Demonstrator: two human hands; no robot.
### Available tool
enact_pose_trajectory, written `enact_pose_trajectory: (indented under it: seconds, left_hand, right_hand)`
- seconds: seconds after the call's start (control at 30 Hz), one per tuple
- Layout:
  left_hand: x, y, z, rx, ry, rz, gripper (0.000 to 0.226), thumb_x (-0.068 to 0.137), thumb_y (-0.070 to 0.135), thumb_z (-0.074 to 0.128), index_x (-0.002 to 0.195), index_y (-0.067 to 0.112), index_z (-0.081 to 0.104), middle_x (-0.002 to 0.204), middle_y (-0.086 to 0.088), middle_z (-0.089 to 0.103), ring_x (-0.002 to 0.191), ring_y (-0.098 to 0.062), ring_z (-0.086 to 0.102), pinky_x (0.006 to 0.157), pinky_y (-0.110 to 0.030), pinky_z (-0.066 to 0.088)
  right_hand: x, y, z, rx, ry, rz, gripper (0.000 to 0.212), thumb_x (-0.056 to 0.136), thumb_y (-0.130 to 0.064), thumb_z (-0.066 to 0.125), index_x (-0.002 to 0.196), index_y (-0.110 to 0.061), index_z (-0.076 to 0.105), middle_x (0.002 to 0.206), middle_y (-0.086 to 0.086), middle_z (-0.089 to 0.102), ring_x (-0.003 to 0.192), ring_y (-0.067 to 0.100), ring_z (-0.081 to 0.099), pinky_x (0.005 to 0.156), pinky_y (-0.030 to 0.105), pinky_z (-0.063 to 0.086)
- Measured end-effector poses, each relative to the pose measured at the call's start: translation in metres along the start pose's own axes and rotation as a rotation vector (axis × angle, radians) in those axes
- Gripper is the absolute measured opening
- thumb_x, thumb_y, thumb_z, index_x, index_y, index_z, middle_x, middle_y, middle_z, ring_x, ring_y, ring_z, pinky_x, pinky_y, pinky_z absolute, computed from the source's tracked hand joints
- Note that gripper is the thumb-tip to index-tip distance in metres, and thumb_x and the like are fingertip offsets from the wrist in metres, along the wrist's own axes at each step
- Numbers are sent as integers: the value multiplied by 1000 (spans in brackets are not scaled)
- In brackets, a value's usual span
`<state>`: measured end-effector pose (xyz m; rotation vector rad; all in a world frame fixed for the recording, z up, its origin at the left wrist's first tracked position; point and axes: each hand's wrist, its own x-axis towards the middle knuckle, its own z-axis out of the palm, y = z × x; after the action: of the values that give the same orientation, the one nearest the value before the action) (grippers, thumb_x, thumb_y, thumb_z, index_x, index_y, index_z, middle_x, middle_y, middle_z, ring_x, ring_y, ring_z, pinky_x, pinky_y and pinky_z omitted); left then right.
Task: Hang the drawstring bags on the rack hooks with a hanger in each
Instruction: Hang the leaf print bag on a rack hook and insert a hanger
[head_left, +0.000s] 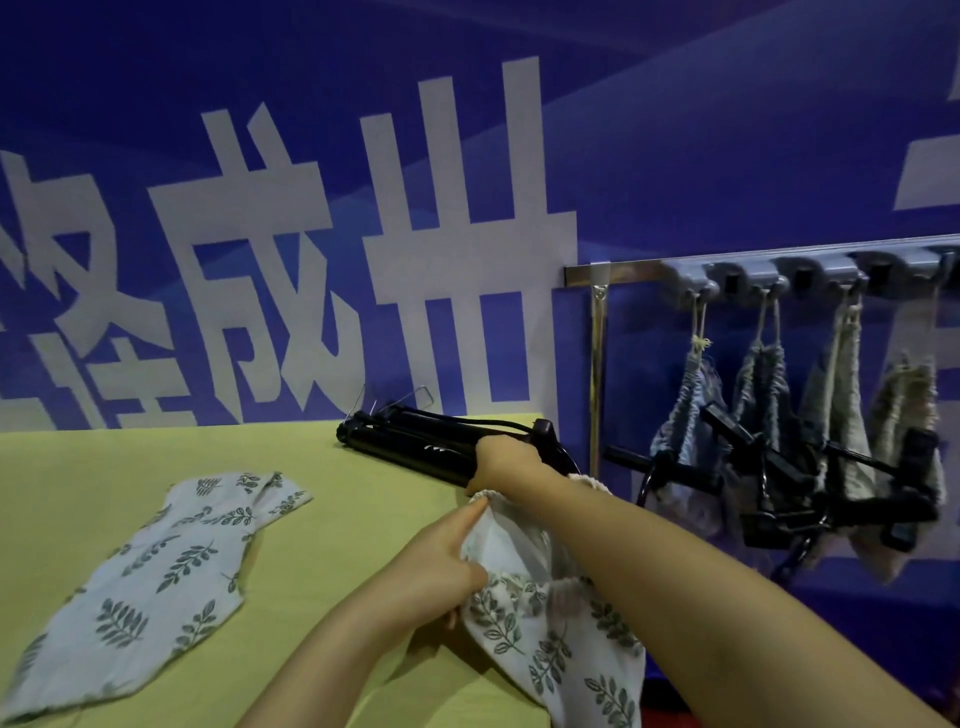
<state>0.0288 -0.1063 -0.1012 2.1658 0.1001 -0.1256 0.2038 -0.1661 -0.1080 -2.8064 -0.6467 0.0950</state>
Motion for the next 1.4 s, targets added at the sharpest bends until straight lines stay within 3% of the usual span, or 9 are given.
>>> enact_pose_trajectory:
  seconds: [0.1, 0.27, 0.53, 0.67, 0.83, 0.97, 1.13, 1.3, 1.4]
  left_hand:
    - [4, -2, -1, 10, -6, -12, 76, 85, -1, 44, 148, 34, 21, 118, -5, 58, 68, -18, 57, 49, -25, 44]
    - [0, 1, 0, 3, 7, 0, 77, 84, -3, 45, 148, 34, 23, 118, -2, 57, 94, -30, 66, 71, -35, 51]
    - [-14, 16, 8, 29, 24, 24, 78, 82, -5, 43, 148, 32, 24, 100, -8, 66, 58, -13, 57, 44, -22, 43]
    - [-25, 24, 12, 18, 44, 33, 74, 82, -6, 42, 146, 27, 27, 99, -8, 66, 59, -10, 57, 42, -17, 41]
    - [-26, 28, 17, 0, 112, -1, 69, 84, -8, 40, 146, 20, 30, 94, -1, 61, 55, -8, 54, 39, -15, 38]
    - [-26, 21, 16, 10, 132, -22, 71, 82, -7, 40, 146, 23, 30, 114, -10, 61, 55, -15, 53, 40, -22, 40]
    - [-19, 12, 11, -83, 153, -41, 47, 81, -8, 39, 116, 19, 57, 74, -6, 64, 50, -15, 50, 40, -24, 35]
    - [-12, 3, 8, -164, 154, -48, 39, 82, -7, 40, 105, 19, 57, 73, -6, 64, 50, -15, 51, 40, -23, 33]
    - [-7, 1, 7, -175, 151, -42, 38, 82, -8, 40, 106, 16, 57, 70, -5, 63, 49, -15, 50, 41, -24, 33]
  right_hand:
    - [3, -2, 7, 14, 11, 9, 20, 81, -28, 66, 89, -13, 56, 83, 3, 55, 86, 25, 58, 77, 35, 45]
    - [-11, 2, 1, -113, 261, -54, 29, 88, -33, 59, 106, -11, 61, 95, 8, 64, 87, 25, 58, 80, 33, 40]
    - [-38, 6, -25, -93, 499, -162, 28, 91, -34, 59, 108, -12, 55, 93, 6, 69, 87, 25, 61, 105, 36, 32]
    - [-54, 13, -40, -102, 575, -222, 29, 88, -30, 63, 111, -13, 58, 96, 4, 68, 94, 22, 62, 116, 36, 21]
    - [-64, 15, -42, 24, 449, -252, 36, 88, -32, 64, 117, -12, 57, 103, 7, 68, 103, 24, 59, 116, 40, 25]
    - [-68, 2, -42, 298, 218, -237, 42, 87, -33, 66, 121, -11, 54, 112, 11, 64, 107, 28, 57, 91, 37, 48]
    - [-63, -25, -40, 473, 52, -211, 44, 85, -31, 68, 121, -8, 57, 111, 11, 64, 100, 26, 61, 87, 36, 53]
    - [-57, -39, -35, 694, -29, -179, 41, 84, -26, 70, 117, -5, 59, 97, 8, 62, 85, 21, 60, 72, 27, 50]
    - [-57, -39, -38, 796, 15, -184, 41, 85, -25, 69, 119, -4, 59, 95, 7, 62, 85, 20, 59, 77, 32, 51]
